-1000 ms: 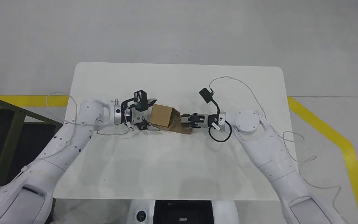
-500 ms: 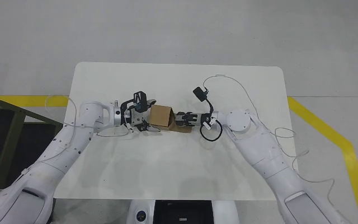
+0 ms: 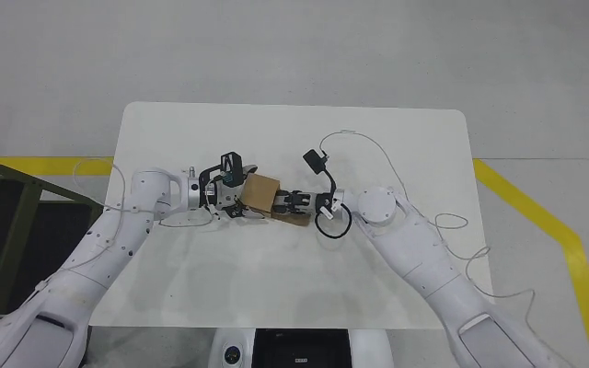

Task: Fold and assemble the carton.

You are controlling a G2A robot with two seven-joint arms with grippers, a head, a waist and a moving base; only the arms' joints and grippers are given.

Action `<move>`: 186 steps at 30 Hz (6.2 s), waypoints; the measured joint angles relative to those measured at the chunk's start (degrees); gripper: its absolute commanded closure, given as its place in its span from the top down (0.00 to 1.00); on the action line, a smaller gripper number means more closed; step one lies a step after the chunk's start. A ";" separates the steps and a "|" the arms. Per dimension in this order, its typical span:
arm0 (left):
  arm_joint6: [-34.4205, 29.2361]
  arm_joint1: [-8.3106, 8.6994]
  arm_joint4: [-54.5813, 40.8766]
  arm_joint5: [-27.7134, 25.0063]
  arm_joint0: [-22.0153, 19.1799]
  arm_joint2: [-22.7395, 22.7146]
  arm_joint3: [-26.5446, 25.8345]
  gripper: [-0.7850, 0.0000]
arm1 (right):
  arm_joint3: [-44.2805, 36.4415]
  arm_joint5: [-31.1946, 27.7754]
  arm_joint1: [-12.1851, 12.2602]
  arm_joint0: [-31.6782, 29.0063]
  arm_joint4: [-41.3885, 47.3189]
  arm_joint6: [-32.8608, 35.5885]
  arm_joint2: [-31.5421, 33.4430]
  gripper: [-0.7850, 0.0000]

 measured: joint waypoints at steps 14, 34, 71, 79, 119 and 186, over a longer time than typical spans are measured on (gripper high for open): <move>-0.98 0.06 -0.23 0.02 0.90 -1.37 -0.51 1.00 | -6.03 2.01 2.98 -2.99 -3.98 4.15 7.46 0.14; -2.00 -0.23 -1.09 0.98 2.62 -3.65 -1.32 1.00 | -17.19 8.59 7.35 -14.66 -9.28 4.60 18.04 0.41; -5.61 -0.81 -1.54 0.51 4.58 -6.16 -3.22 1.00 | -13.66 4.69 3.51 -6.69 4.11 3.05 7.15 0.47; -5.75 -1.02 -1.28 0.19 4.44 -6.41 -2.62 1.00 | -11.47 4.09 2.95 -5.39 4.16 2.52 5.71 0.40; -4.94 -0.18 -0.72 0.00 4.96 -6.62 -3.08 1.00 | -9.44 5.07 2.48 -3.06 -2.75 1.95 3.67 0.25; -7.00 -0.98 -2.13 0.33 6.62 -7.91 -4.36 1.00 | -14.68 5.84 4.12 -5.62 -8.87 3.37 8.92 0.13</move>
